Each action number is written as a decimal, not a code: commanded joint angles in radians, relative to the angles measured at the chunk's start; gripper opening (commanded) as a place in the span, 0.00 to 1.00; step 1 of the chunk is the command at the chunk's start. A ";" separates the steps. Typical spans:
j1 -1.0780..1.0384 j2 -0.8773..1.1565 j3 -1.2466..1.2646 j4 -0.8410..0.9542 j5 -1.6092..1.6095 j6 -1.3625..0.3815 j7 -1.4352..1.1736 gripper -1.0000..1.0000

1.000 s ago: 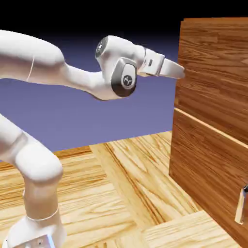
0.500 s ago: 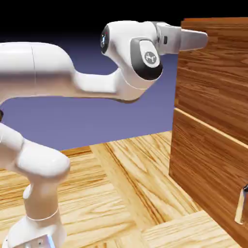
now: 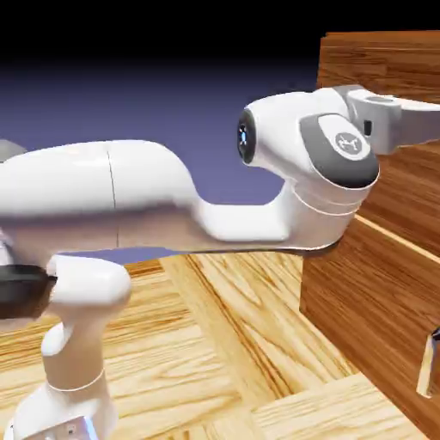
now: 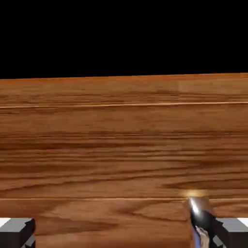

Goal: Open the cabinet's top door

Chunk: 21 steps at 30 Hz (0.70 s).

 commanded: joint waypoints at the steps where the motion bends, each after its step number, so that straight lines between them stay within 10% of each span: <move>1: 0.023 -0.008 -0.029 0.020 -0.044 0.006 0.025 0.50; 12: 0.286 -0.018 -0.231 0.232 -0.168 0.020 0.097 0.50; 13: 0.286 -0.018 -0.231 0.232 -0.168 0.020 0.097 0.00; 21: 0.061 -0.149 -0.010 -0.021 -0.306 -0.212 0.153 0.00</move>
